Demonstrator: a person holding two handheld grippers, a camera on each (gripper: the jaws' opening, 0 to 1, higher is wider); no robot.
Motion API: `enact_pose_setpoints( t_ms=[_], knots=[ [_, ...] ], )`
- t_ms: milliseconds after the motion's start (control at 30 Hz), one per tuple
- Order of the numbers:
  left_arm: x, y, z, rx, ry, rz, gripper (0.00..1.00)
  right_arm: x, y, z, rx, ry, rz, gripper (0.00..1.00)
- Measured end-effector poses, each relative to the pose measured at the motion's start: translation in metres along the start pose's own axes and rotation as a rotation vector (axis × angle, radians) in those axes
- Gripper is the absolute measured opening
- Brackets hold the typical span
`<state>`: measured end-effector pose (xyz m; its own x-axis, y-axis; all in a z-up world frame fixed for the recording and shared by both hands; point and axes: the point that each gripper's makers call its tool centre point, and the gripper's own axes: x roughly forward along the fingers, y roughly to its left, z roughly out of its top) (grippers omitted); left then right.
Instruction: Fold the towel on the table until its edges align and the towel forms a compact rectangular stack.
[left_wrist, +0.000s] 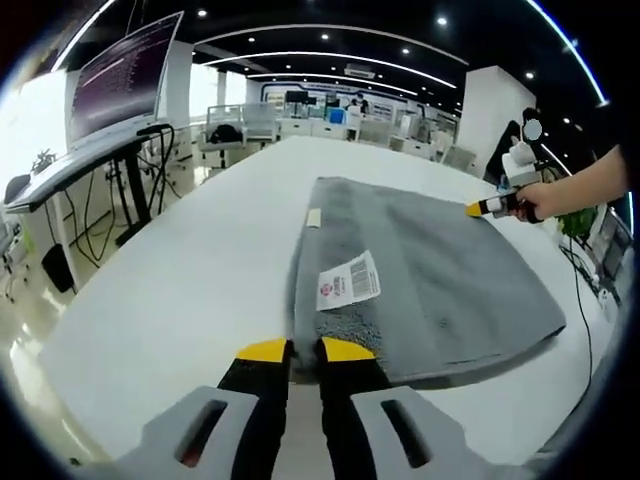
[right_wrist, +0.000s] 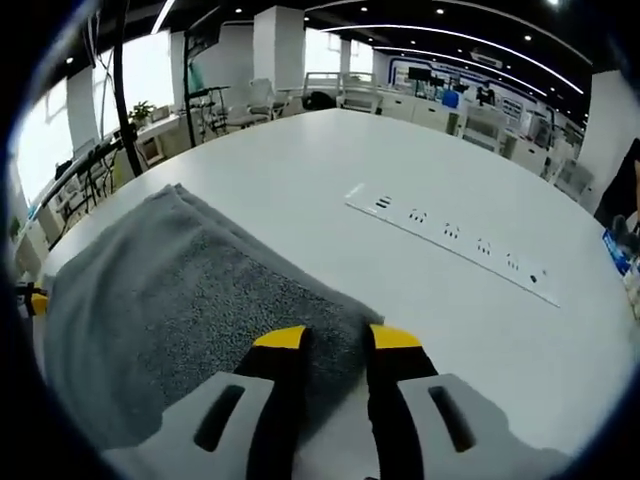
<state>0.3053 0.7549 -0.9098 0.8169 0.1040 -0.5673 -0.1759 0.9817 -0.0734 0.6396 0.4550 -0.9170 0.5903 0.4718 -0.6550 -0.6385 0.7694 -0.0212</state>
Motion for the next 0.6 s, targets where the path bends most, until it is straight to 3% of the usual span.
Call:
enact_pose_setpoints(
  t_ms=[167, 300, 367, 600],
  knots=[
    [0.0016, -0.004, 0.0, 0.036, 0.01, 0.012, 0.08, -0.0059, 0.0047, -0.0011, 0.001, -0.023, 0.018, 0.19],
    [0.0039, -0.0019, 0.0006, 0.06, 0.029, 0.019, 0.07, -0.0058, 0.0048, -0.0009, 0.015, -0.04, 0.045, 0.05],
    [0.0042, 0.0004, -0.0005, 0.057, 0.048, 0.017, 0.07, -0.0064, 0.0055, -0.0015, 0.05, -0.053, 0.05, 0.04],
    [0.0036, -0.0031, -0.0021, 0.084, 0.063, 0.005, 0.07, -0.0077, 0.0055, -0.0033, -0.021, -0.026, 0.035, 0.03]
  ],
)
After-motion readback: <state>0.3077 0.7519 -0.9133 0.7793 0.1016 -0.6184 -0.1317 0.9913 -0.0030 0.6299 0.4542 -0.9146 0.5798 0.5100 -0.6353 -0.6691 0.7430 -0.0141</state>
